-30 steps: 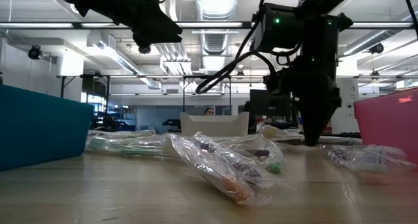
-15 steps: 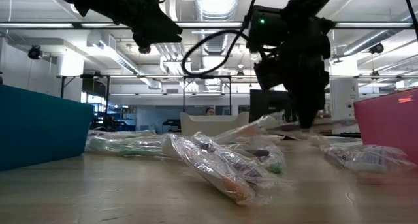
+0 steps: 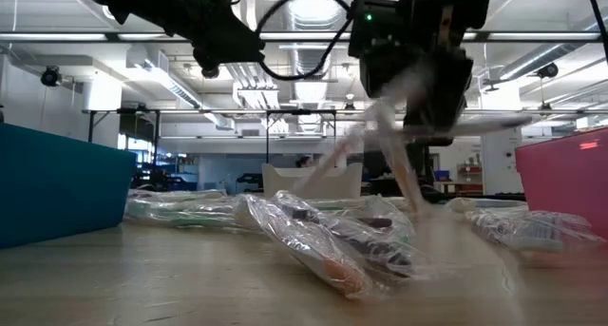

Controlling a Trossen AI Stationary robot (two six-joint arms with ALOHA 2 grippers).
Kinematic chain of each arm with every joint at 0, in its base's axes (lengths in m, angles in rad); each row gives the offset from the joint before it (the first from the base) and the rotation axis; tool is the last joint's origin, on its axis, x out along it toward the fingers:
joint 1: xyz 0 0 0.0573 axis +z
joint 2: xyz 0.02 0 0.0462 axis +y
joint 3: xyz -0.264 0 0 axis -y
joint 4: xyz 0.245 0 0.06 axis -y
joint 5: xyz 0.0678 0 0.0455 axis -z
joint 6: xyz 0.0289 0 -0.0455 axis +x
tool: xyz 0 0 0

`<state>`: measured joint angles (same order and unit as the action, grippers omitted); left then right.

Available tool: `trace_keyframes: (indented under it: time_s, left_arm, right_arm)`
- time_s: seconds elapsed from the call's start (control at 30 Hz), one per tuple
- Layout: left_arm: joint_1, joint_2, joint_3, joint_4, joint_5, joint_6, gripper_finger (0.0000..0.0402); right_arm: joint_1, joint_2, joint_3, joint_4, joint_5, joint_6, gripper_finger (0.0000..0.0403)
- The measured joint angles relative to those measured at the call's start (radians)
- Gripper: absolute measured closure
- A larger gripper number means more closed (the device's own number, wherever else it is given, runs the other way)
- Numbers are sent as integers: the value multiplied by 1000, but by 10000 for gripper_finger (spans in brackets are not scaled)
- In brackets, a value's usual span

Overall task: Pick & Place Toothbrushes
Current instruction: Put the violet toothbrush into the white bin

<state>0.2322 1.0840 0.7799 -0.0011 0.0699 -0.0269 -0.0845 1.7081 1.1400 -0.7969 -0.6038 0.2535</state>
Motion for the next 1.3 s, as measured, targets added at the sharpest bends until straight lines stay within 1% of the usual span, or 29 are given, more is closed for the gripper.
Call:
trace_keyframes:
  time_s: [0.03, 0.17, 0.3, 0.4, 0.47, 0.57, 0.63, 0.8, 0.93, 1.1, 1.2, 1.3]
  left_arm:
    - [0, 0, 0, 0, 0, 0, 216]
    - [0, 0, 0, 0, 0, 0, 216]
    - [0, 0, 0, 0, 0, 0, 216]
    - [0, 0, 0, 0, 0, 0, 216]
    - [0, 0, 0, 0, 0, 0, 216]
    - [0, 0, 0, 0, 0, 0, 216]
    - [0, 0, 0, 0, 0, 0, 216]
    - [0, 0, 0, 0, 0, 0, 216]
    - [0, 0, 0, 0, 0, 0, 216]
    - [0, 0, 0, 0, 0, 0, 216]
    - [0, 0, 0, 0, 0, 0, 216]
    - [0, 0, 0, 0, 0, 0, 216]
  right_arm:
    - [-1, 0, 3, -24, 47, 9, 381]
    - [-3, -5, 12, -38, 140, 4, 381]
    - [-1, -12, 16, -34, 116, -12, 381]
    - [-3, -23, 16, -22, 40, -49, 381]
    - [-1, -33, 16, 5, 36, -52, 381]
    - [-3, -47, 19, 65, 63, -62, 381]
    - [-5, -52, 35, 91, 110, -91, 381]
    - [-12, -52, 108, 93, 267, -169, 381]
    - [-44, -52, 169, 92, 355, -178, 381]
    - [-114, -53, 223, 55, 422, -193, 381]
    - [-167, -52, 237, 46, 433, -229, 381]
    - [-218, -51, 246, 80, 433, -253, 381]
